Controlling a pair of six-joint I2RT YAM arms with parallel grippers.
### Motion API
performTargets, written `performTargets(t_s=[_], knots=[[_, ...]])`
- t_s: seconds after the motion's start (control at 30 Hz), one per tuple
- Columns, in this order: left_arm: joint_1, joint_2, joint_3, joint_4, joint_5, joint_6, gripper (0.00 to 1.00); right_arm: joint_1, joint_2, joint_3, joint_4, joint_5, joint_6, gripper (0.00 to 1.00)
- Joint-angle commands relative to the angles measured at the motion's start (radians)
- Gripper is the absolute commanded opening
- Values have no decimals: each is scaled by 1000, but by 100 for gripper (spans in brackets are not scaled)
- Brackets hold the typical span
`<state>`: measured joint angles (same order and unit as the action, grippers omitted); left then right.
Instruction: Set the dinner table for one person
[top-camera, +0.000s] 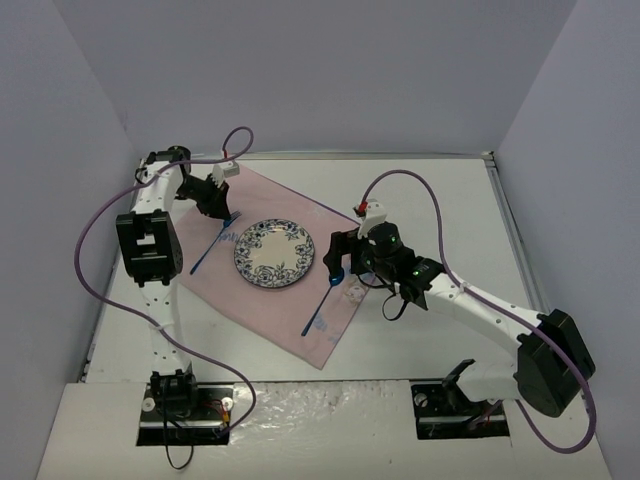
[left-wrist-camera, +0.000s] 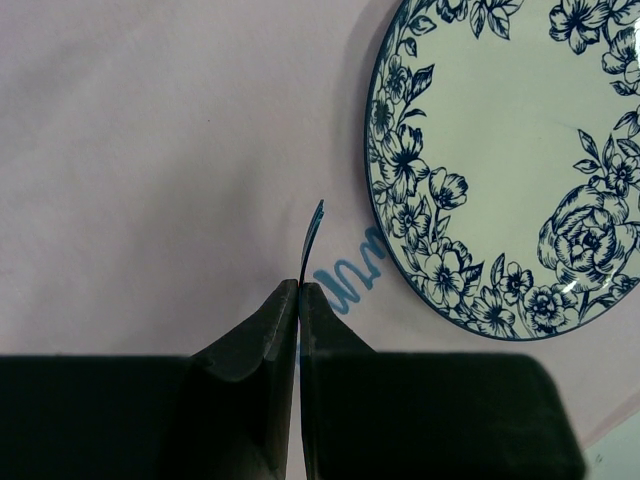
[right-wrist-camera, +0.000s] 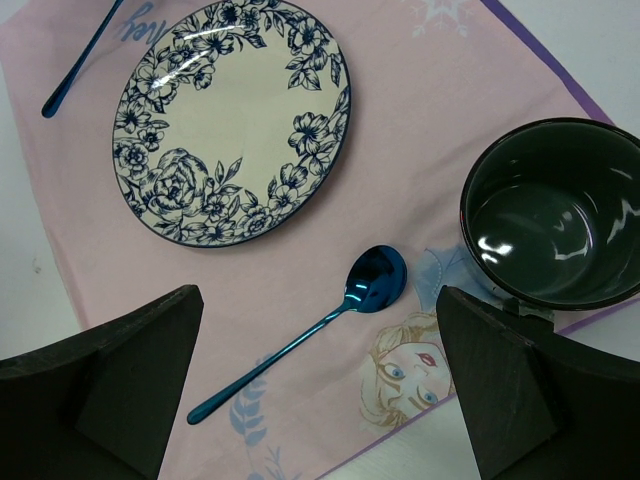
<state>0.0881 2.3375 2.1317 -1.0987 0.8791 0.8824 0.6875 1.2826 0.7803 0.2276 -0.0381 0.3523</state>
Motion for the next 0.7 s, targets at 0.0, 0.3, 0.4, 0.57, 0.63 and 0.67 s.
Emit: performTargets(t_s=[0.0,0.3,0.4,0.57,0.63,0.67], knots=[[13,2,109,-61,41,76,0,-18,19,59,65,-30,11,100],[16,92,216,-92,18,84,0,-36,61,62,77,-56,19,100],[16,109,229,-89,16,78,0,-41,74,62,82,-66,22,100],[17,128,232,-81,6,72,0,-45,89,61,92,-75,28,100],[19,132,229,-66,-5,63,0,-49,95,61,95,-79,30,100],[20,132,230,-59,-9,60,0,-49,98,62,97,-81,31,100]])
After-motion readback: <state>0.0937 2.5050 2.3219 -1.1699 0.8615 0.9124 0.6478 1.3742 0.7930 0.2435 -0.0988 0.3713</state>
